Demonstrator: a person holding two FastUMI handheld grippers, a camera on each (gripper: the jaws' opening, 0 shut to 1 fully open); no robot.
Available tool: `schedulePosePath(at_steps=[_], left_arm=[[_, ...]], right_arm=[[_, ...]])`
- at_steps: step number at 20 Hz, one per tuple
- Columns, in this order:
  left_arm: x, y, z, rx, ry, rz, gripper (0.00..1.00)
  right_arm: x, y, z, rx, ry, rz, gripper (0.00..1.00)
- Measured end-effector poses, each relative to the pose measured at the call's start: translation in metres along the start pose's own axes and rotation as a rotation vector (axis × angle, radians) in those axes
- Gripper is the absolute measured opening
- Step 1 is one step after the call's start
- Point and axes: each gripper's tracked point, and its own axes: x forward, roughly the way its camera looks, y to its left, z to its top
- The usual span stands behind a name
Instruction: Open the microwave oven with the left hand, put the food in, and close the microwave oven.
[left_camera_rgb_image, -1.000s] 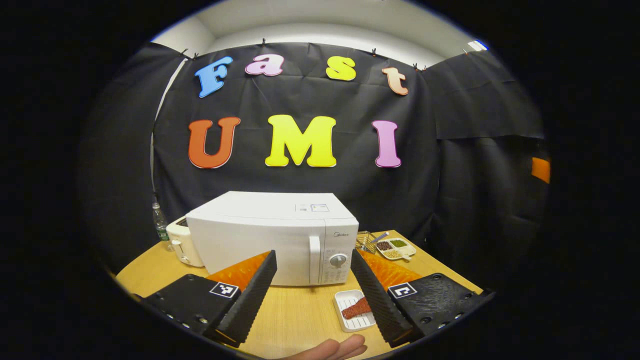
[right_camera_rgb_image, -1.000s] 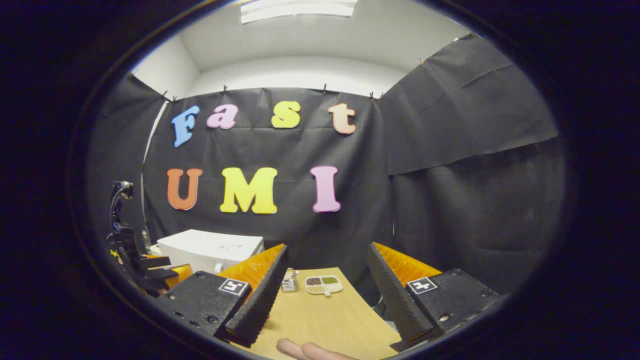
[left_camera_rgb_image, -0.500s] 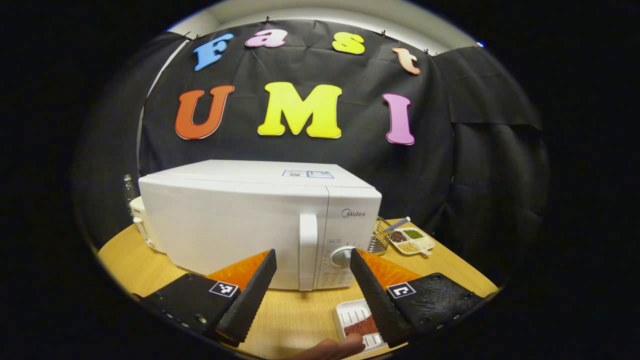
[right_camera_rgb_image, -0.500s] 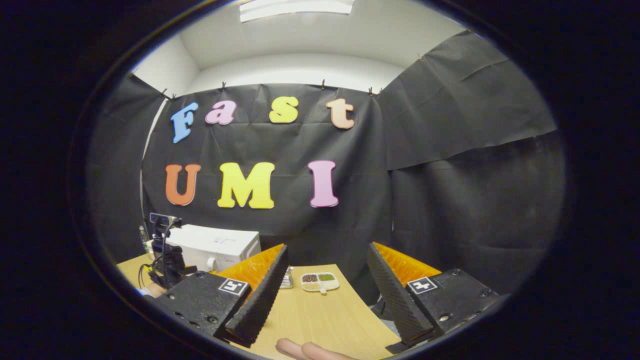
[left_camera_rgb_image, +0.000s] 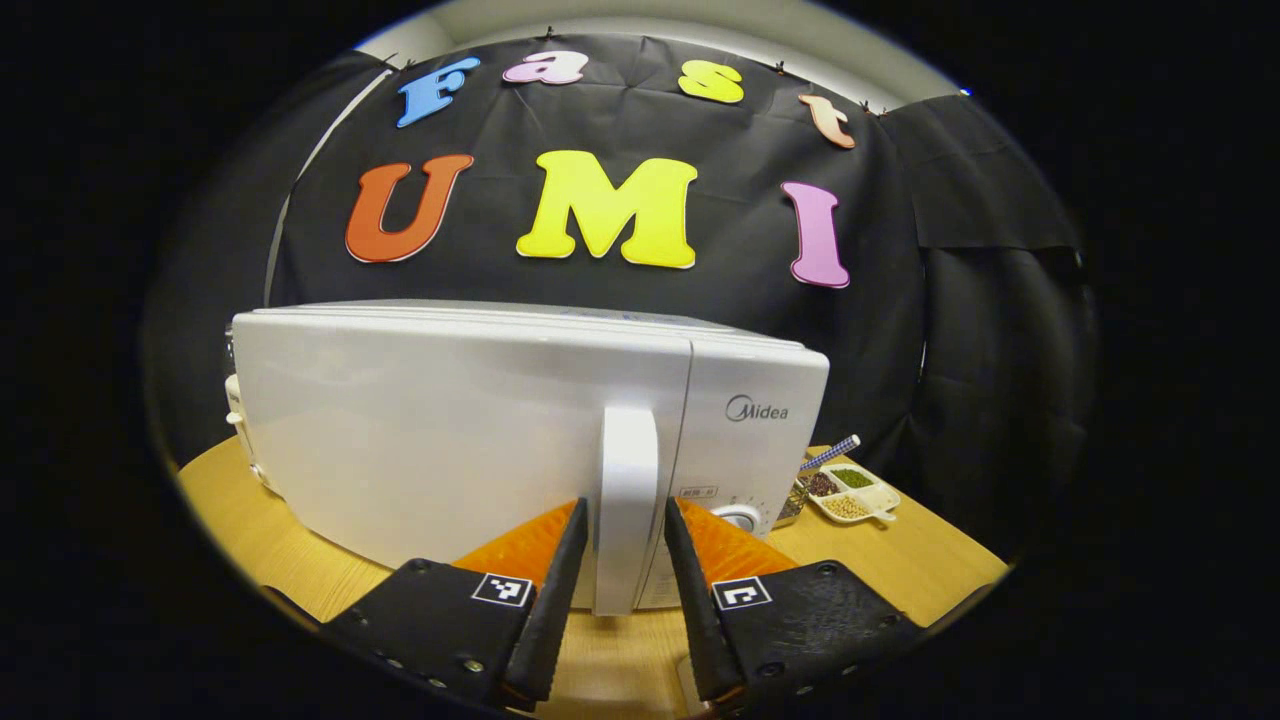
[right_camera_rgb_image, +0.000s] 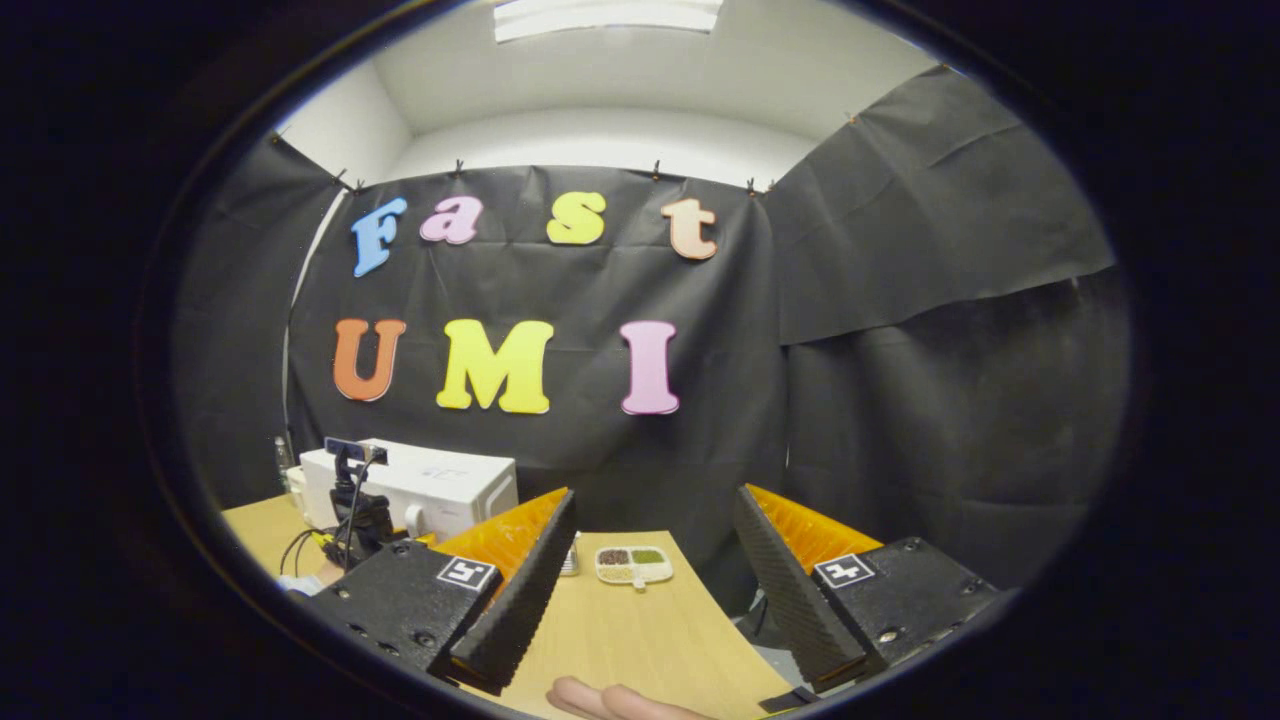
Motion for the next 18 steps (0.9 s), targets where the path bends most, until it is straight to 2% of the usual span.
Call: schedulePosePath(at_steps=[1, 2, 3, 4, 5, 6, 7, 8, 9, 13, 16, 17, 18], left_arm=[[-0.002, 0.002, -0.001, 0.003, -0.007, 0.013, 0.3], [0.001, 0.0, 0.002, 0.019, -0.016, 0.023, 0.3], [0.002, 0.0, 0.0, 0.034, -0.012, 0.035, 0.22], [0.001, 0.002, -0.001, 0.04, -0.009, 0.044, 0.07], [0.004, 0.002, -0.002, 0.036, -0.001, 0.045, 0.02], [0.002, 0.003, -0.003, 0.023, 0.012, 0.043, 0.08], [0.0, 0.002, -0.003, 0.018, 0.017, 0.041, 0.08], [0.0, 0.002, -0.003, 0.021, 0.02, 0.037, 0.08], [0.0, 0.002, -0.004, 0.021, 0.022, 0.032, 0.08], [-0.002, 0.001, -0.005, 0.013, 0.029, 0.014, 0.09], [-0.027, 0.003, -0.006, 0.049, -0.004, -0.011, 0.06], [-0.037, 0.003, -0.003, 0.042, -0.025, -0.032, 0.07], [-0.048, 0.004, -0.009, 0.02, -0.008, -0.047, 0.06]], right_arm=[[0.0, -0.001, 0.001, 0.0, -0.007, -0.001, 1.0], [0.002, -0.002, 0.001, 0.0, -0.012, -0.004, 1.0], [0.002, -0.003, 0.001, 0.0, -0.013, -0.009, 1.0], [0.002, -0.003, -0.001, 0.004, -0.012, -0.011, 0.9], [0.001, -0.003, -0.001, 0.008, -0.008, -0.011, 0.9], [0.001, -0.003, -0.003, 0.011, -0.004, -0.01, 0.9], [0.002, -0.004, -0.004, 0.011, 0.002, -0.011, 0.9], [0.003, -0.005, -0.005, 0.011, 0.005, -0.015, 1.0], [0.003, -0.006, -0.004, 0.01, 0.004, -0.018, 0.9], [0.001, -0.009, -0.003, -0.002, -0.001, -0.027, 0.9], [0.001, -0.008, -0.004, -0.044, 0.002, -0.021, 0.9], [0.001, -0.009, -0.004, -0.051, 0.003, -0.025, 1.0], [-0.002, -0.008, -0.003, -0.048, -0.001, -0.023, 1.0]])
